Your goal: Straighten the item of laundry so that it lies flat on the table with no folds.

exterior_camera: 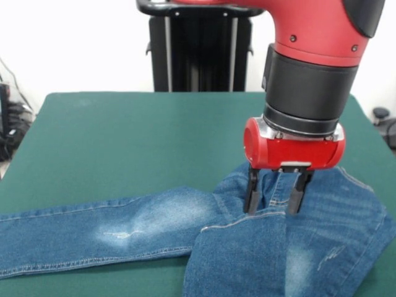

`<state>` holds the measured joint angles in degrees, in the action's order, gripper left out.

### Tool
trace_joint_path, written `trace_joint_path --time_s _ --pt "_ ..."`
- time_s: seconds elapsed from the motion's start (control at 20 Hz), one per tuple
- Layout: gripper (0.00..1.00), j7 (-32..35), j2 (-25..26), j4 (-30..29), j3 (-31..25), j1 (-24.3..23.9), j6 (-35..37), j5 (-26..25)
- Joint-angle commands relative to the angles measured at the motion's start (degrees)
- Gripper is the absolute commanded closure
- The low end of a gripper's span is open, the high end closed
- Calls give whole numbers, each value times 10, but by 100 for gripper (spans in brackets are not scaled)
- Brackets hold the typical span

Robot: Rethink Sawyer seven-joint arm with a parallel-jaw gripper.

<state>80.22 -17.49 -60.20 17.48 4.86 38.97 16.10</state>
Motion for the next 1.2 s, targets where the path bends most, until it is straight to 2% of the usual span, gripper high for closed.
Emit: trace_joint_path --time_s 0.05,1.2 --pt "0 137 15 -92 -48 6 -34 -2" --pt "0 150 12 -112 -56 11 -69 7"
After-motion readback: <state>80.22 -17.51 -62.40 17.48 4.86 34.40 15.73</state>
